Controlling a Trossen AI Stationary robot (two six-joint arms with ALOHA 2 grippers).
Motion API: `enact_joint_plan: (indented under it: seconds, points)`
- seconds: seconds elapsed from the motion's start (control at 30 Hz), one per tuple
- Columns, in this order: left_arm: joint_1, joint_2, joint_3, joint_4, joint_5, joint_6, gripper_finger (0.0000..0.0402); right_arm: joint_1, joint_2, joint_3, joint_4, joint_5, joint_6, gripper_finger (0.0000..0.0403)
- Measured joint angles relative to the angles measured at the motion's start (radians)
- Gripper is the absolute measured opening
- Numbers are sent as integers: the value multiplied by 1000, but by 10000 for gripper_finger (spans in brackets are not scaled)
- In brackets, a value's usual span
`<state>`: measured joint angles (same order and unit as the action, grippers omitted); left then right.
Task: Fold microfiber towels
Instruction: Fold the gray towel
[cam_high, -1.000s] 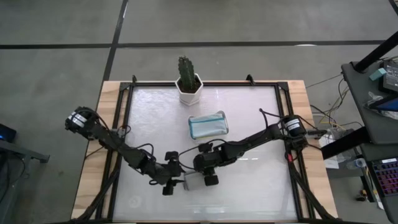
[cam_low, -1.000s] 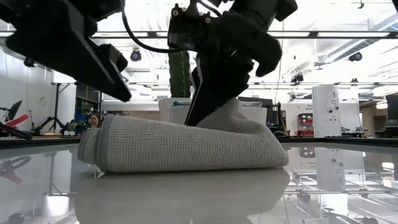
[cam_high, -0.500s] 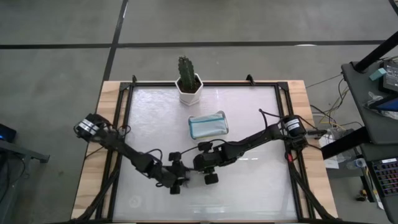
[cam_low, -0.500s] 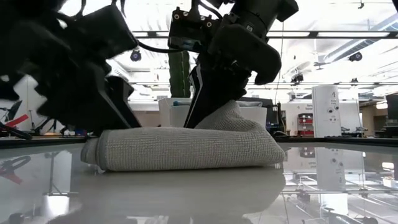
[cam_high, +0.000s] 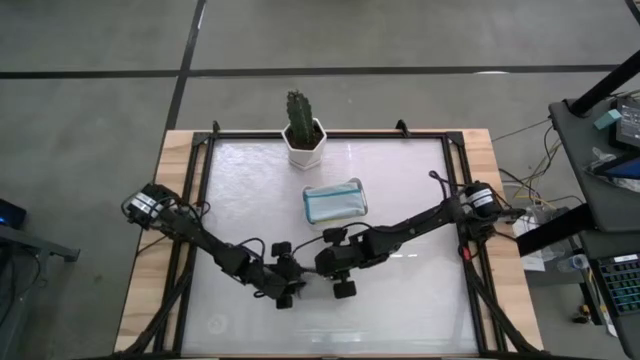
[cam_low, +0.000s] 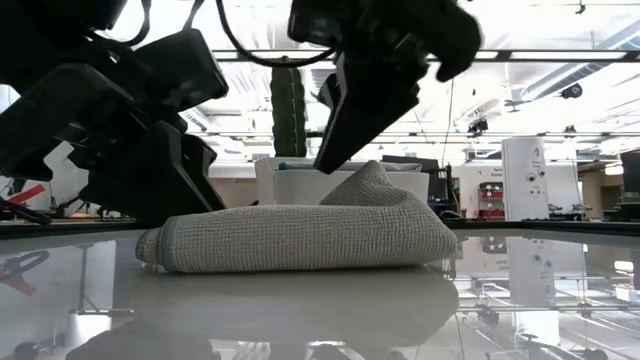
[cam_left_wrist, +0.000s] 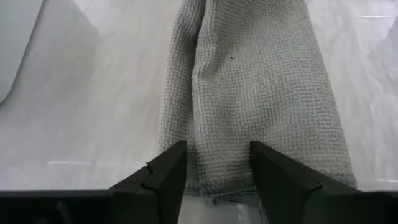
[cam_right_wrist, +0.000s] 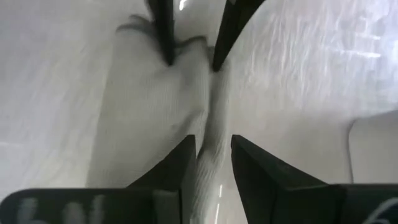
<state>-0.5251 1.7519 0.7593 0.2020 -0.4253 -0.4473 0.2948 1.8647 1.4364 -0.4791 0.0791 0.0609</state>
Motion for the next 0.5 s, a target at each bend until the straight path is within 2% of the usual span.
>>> enact_joint_plan:
  seconds: [0.1,0.37,0.5]
  points:
    - [0,0,0,0,1,7,132,16,-4,0,-24,0,16,93]
    - [0,0,0,-1,1,9,13,57,-4,-4,-74,0,56,89]
    - [0,0,0,-1,1,12,6,59,-4,-18,-87,11,77,68]
